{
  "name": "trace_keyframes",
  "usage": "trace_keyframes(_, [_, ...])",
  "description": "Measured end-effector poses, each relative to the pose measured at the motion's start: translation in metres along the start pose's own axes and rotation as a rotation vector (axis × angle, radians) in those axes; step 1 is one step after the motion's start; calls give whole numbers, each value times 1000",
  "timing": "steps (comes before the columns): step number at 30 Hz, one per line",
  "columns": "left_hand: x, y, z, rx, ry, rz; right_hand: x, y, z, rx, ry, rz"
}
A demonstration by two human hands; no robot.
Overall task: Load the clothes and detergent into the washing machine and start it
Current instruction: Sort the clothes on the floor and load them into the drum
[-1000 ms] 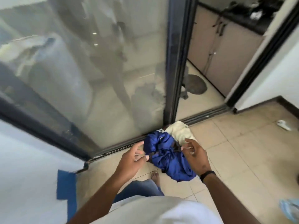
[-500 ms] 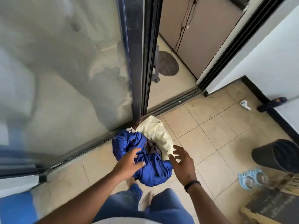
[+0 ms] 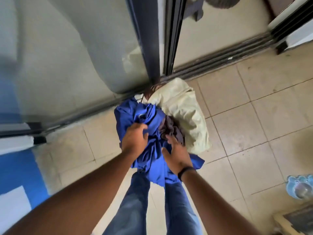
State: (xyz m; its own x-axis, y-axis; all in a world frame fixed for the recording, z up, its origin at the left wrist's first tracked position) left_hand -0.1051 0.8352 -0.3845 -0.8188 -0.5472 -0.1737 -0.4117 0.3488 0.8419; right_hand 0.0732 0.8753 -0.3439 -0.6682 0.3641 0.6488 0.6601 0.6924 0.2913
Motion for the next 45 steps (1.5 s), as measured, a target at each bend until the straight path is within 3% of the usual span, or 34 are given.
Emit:
trace_keyframes(3, [4,-17,23,102,102,225,-12,-14,8,104,-76,-28])
trace_keyframes(6, [4,-15,31,54,119,281,-20,-20,3,140,-86,-65])
trace_keyframes(9, [-17,5,15,-110,85,-3,-13,-16,0,-5,-14,113])
trace_keyframes(12, [-59,28,-31,-211,17,-290,10,-5,2,-96,-11,472])
trace_keyframes(15, [-92,34,-97,-92,-1,-536,22,8,24,-4,-119,716])
trace_keyframes(19, [-132,36,-184,205,-306,-628,14,7,60,330,-225,396])
trace_keyframes(22, [-135,18,-195,254,-359,-590,0,-2,78,388,-258,-23])
trace_keyframes(24, [-123,6,-179,228,-263,-553,0,-8,83,322,-225,-229])
trace_keyframes(28, [-73,3,-125,-33,198,-660,43,-7,64,95,-98,-70])
trace_keyframes(30, [-36,10,-94,-233,423,-744,76,-3,38,-64,105,118])
trace_keyframes(33, [12,29,-54,-379,558,-855,98,-5,-12,-257,462,211])
trace_keyframes(35, [26,42,-26,-282,561,-1104,81,-20,-34,-134,439,62])
trace_keyframes(37, [29,52,-1,-63,425,-1300,54,-41,-46,199,294,-156])
trace_keyframes(38, [25,55,6,77,356,-1273,41,-50,-53,372,238,-292])
trace_keyframes(40, [19,49,11,307,242,-1012,25,-58,-68,602,168,-451])
trace_keyframes(42, [9,27,0,467,177,-707,22,-58,-79,726,115,-395])
trace_keyframes(45, [-9,-9,-31,478,174,-335,14,-39,-75,891,-97,-460])
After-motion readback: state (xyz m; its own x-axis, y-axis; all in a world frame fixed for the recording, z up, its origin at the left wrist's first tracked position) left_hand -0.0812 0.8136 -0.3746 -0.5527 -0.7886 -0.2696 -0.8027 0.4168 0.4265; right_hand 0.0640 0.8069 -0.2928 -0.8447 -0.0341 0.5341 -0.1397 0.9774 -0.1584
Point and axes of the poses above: each hand's wrist, its own z-axis towards the middle knuckle, its own y-axis out of the back of the hand, x = y × z, the point moved 2 cm from there along z, towards the middle knuckle, and after that the axes turned 15 degrees about z, right-handed, at the moved point
